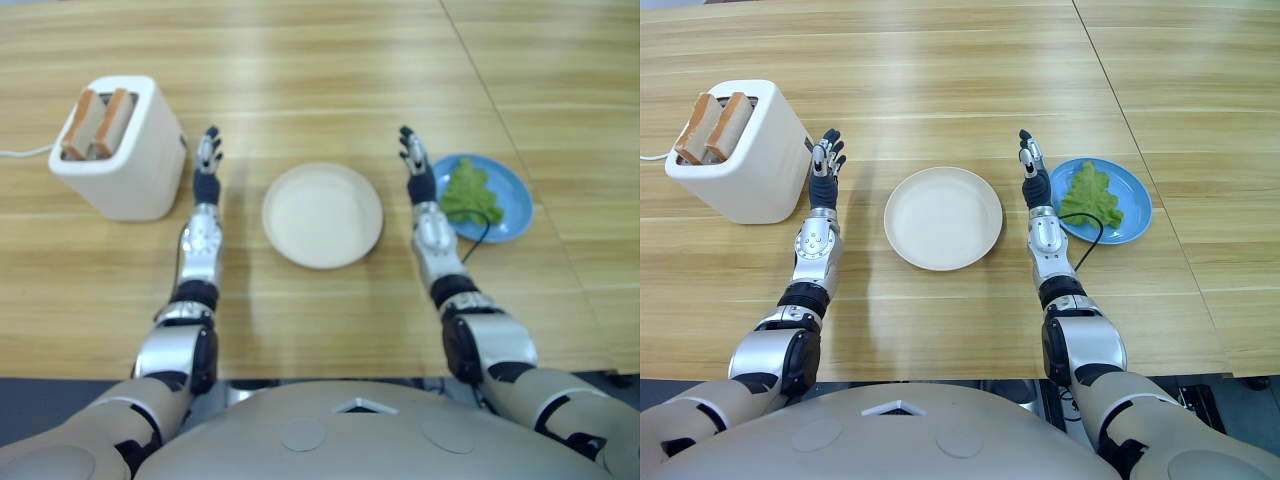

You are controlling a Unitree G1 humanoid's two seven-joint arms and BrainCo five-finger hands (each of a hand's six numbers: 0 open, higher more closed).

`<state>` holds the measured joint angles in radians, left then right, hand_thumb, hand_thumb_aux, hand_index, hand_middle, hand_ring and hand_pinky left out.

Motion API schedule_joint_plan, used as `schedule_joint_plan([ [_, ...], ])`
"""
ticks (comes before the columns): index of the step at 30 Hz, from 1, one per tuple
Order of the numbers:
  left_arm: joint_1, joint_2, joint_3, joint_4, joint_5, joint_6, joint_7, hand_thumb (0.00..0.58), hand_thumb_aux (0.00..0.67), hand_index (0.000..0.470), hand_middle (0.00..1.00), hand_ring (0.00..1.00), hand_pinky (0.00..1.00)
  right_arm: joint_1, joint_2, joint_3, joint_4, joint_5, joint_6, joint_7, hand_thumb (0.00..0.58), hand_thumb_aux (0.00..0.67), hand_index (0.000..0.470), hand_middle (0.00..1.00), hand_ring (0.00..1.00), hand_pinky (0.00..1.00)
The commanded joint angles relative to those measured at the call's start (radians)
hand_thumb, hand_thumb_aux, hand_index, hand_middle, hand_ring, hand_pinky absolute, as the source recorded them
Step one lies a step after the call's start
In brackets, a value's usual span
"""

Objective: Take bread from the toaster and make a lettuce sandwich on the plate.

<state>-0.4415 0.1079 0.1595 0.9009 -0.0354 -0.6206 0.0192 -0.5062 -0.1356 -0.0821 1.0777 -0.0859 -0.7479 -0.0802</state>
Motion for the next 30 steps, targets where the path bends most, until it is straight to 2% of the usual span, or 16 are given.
schedule_joint_plan([
  [1,0.009,0.004,0.005,0.005,-0.007,0.016,-0.005,0.0,0.0,0.0,0.0,0.0,0.0,0.017,-0.002,0.003,-0.004,-0.002,0.015,-0.004,0.0,0.0,0.0,0.0,0.0,0.0],
  [12,0.014,0.009,-0.015,0.001,0.023,0.021,0.021,0.0,0.0,0.0,0.0,0.0,0.0,0.024,0.009,0.001,-0.005,0.01,0.018,0.012,0.0,0.0,0.0,0.0,0.0,0.0],
  [14,0.051,0.001,-0.04,-0.126,0.029,0.035,-0.003,0.0,0.0,0.0,0.0,0.0,0.0,0.026,0.011,0.002,-0.005,0.009,0.019,0.013,0.0,0.0,0.0,0.0,0.0,0.0],
  [15,0.093,-0.004,-0.059,-0.271,0.019,0.059,-0.026,0.0,0.0,0.0,0.0,0.0,0.0,0.027,0.012,0.001,-0.004,0.009,0.021,0.015,0.0,0.0,0.0,0.0,0.0,0.0],
  [19,0.249,0.052,-0.12,-0.98,-0.039,0.276,-0.106,0.0,0.0,0.0,0.0,0.0,0.0,0.031,0.012,0.0,0.003,0.012,0.026,0.019,0.0,0.0,0.0,0.0,0.0,0.0],
  [22,0.282,0.167,-0.021,-1.317,-0.056,0.481,-0.12,0.0,0.0,0.0,0.0,0.0,0.0,0.036,0.017,0.0,0.01,0.01,0.029,0.012,0.0,0.0,0.0,0.0,0.0,0.0],
  [26,0.298,0.334,0.153,-1.395,0.141,0.605,-0.08,0.0,0.0,0.0,0.0,0.0,0.0,0.036,0.024,0.004,0.015,0.007,0.033,0.01,0.0,0.0,0.0,0.0,0.0,0.0],
  [30,0.402,0.526,0.286,-1.267,0.52,0.718,0.027,0.0,0.0,0.0,0.0,0.0,0.0,0.053,0.022,0.003,0.009,0.016,0.029,0.033,0.0,0.0,0.0,0.0,0.0,0.0],
])
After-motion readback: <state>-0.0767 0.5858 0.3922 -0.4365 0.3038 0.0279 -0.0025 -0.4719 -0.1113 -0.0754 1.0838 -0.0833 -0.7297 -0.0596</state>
